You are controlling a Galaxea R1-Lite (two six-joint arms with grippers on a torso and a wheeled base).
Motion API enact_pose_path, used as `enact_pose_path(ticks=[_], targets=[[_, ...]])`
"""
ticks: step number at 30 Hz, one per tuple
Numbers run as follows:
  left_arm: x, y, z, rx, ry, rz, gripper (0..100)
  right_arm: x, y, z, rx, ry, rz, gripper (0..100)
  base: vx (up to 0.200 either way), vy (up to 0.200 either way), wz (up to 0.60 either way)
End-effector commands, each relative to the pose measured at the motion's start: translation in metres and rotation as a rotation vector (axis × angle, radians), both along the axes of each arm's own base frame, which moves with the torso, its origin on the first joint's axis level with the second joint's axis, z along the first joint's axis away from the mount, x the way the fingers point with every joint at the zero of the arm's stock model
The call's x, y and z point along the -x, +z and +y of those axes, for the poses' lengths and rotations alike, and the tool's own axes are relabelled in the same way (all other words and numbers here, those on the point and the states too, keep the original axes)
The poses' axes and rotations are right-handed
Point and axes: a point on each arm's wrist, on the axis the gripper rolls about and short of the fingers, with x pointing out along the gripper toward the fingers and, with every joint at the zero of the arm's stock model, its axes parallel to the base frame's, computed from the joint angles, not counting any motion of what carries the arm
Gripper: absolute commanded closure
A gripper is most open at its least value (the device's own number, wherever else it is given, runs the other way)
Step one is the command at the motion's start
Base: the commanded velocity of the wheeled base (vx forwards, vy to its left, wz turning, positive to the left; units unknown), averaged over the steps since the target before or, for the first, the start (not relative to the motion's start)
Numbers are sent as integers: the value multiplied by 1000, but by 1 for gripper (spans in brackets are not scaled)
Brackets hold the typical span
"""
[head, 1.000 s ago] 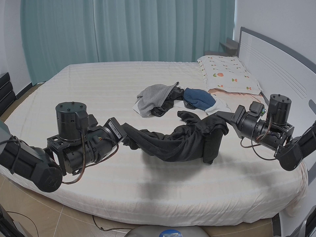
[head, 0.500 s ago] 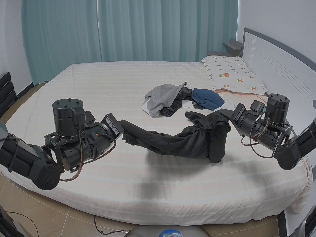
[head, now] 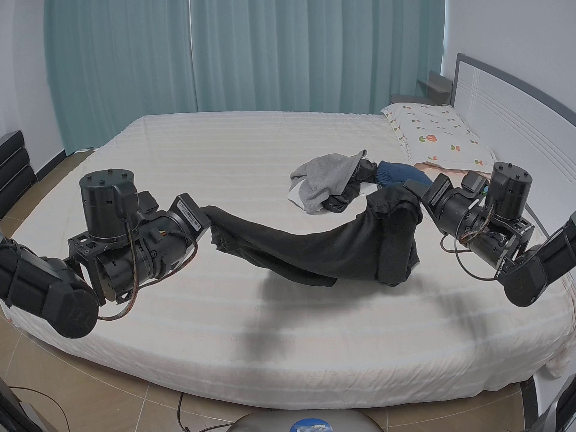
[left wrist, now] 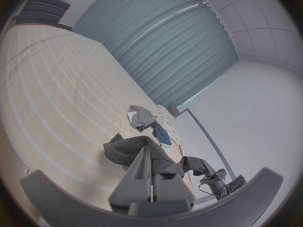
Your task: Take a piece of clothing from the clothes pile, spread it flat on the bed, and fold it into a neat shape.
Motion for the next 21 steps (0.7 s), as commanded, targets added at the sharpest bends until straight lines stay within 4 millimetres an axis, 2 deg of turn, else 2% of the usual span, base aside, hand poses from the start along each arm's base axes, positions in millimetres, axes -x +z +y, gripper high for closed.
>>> enact_pose_path(ticks=[1,21], targets=[[0,2,2,3,7,-8,100,1,0,0,-2,1,-5,100,0,200,0],[2,7,6,-6,13,-27,100,1,0,0,-4,9,-7,100,0,200,0]])
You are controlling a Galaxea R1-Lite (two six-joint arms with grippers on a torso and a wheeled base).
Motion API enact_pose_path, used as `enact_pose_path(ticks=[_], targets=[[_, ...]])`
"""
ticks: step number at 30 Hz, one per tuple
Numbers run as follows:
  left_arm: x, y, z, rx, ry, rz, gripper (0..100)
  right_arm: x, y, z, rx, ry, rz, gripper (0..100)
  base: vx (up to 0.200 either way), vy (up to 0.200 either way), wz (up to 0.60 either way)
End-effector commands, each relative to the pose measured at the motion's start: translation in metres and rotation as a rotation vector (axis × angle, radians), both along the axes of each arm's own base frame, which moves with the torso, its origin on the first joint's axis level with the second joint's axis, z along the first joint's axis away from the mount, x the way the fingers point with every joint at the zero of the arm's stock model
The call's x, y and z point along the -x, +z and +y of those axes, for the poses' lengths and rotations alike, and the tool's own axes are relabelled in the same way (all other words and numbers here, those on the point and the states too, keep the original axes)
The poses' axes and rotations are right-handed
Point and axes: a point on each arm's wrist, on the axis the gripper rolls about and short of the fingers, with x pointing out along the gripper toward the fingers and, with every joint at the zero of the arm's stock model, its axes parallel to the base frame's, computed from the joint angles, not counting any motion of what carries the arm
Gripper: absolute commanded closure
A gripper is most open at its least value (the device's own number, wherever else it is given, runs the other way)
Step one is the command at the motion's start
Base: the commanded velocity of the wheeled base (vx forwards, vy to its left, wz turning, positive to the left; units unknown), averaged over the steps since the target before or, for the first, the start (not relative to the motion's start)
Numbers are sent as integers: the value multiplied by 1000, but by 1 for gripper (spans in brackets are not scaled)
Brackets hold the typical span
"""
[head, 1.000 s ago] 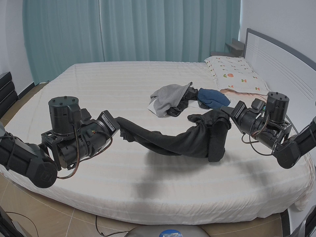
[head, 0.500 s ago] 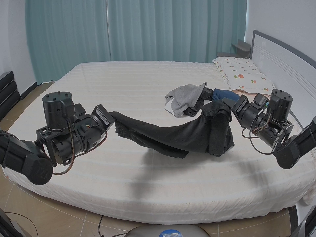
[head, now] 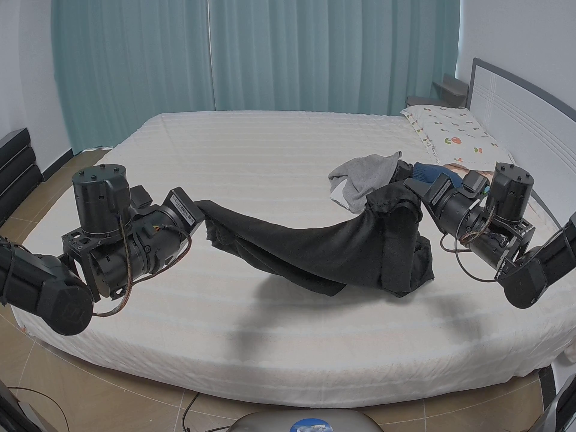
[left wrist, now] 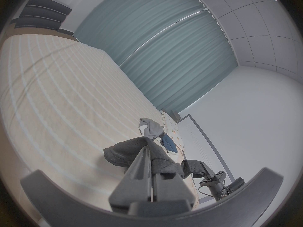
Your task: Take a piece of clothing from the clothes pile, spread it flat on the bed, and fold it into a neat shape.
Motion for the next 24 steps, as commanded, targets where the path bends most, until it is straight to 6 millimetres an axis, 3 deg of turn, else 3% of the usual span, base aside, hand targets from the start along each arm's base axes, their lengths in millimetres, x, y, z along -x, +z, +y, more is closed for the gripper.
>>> enact_pose_path(ticks=[1,24], targets=[[1,2,1,3,1,-5,100,0,0,0,0,1,-1,100,0,200,0],[-1,2,5,4,14,-6,100,1,0,0,2,1,0,100,0,200,0]])
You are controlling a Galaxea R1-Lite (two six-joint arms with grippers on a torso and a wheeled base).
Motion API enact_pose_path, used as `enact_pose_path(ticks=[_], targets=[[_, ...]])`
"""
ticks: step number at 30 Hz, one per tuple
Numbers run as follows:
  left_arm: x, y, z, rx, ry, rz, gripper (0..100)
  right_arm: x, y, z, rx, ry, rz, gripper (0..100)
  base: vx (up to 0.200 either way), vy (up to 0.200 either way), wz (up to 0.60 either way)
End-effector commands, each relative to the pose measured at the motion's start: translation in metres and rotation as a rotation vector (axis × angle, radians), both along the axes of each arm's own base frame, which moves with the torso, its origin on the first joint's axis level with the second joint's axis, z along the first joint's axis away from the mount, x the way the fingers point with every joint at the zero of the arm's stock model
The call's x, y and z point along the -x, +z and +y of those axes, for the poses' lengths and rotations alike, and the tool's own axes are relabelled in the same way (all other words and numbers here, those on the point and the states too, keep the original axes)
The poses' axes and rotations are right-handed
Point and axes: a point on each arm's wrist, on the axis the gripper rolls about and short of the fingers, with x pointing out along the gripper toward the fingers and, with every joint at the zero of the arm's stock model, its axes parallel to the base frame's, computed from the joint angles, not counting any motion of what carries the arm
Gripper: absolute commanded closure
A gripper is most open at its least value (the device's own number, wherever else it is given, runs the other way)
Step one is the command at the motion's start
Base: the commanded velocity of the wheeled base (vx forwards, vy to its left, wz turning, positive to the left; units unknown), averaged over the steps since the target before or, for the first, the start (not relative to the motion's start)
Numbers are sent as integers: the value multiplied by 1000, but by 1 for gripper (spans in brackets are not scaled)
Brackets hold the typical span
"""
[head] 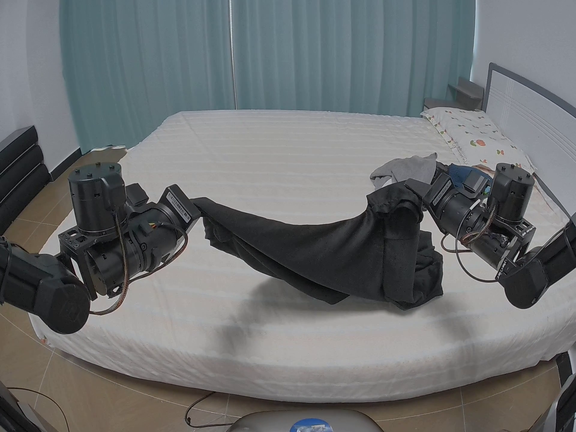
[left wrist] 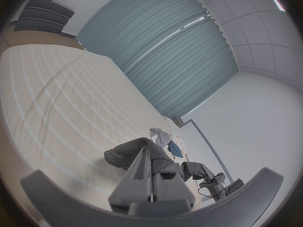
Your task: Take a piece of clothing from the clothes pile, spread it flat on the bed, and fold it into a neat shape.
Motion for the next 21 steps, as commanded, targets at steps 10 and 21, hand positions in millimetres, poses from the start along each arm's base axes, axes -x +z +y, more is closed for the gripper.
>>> enact_pose_path(ticks=[10,21], targets=[[-2,-1,2,-1,9,4,100,1,-1,0,3,2,4,100,0,160,0],[9,-2,5,-11,16,18,100,20,-9,-2,53,13,32,100,0,0,0]])
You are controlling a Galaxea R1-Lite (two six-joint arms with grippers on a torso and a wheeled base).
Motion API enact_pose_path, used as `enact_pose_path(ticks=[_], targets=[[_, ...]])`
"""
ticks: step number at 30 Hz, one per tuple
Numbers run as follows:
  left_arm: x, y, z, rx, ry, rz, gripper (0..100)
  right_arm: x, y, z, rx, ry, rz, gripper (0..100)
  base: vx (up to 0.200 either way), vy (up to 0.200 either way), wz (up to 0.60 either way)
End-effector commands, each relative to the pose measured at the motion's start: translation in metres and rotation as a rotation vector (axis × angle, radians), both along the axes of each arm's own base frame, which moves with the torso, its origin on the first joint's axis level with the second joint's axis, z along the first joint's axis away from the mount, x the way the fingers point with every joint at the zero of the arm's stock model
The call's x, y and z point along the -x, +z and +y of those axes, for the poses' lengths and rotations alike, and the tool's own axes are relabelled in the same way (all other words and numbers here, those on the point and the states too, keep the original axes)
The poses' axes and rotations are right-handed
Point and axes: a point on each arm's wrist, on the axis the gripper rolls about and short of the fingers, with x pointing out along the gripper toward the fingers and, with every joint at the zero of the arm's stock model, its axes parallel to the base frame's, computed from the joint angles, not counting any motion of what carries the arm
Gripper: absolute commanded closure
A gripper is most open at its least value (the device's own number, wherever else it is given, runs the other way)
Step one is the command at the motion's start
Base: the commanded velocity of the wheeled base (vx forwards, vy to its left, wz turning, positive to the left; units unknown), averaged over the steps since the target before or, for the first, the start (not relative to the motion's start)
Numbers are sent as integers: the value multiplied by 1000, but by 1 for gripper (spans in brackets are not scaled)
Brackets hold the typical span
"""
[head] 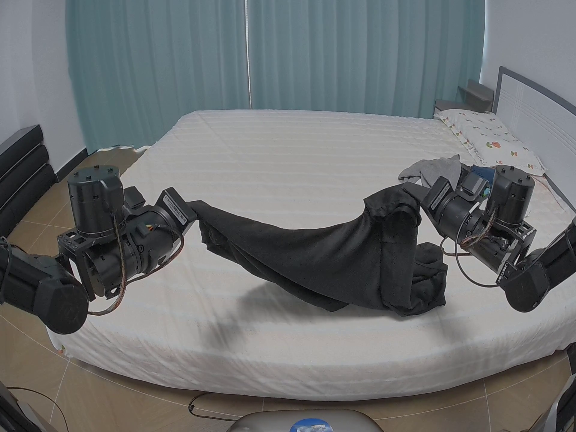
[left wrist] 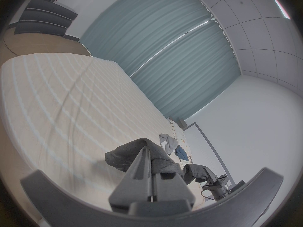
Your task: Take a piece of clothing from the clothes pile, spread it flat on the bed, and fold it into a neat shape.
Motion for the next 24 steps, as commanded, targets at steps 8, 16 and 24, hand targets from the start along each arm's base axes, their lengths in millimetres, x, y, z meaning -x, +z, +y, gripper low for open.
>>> enact_pose_path(ticks=[8,16,24], targets=[[49,12,10,-1,-39,2,100,52,9,-16,23,9,0,100,-150,0,0],[89,38,25,4,-59,-43,100,95,40,-34,10,4,-41,100,-200,0,0],[112,87,38,-3,-54,-202,100,143,119,-53,-9,-7,-214,100,-25,0,0]])
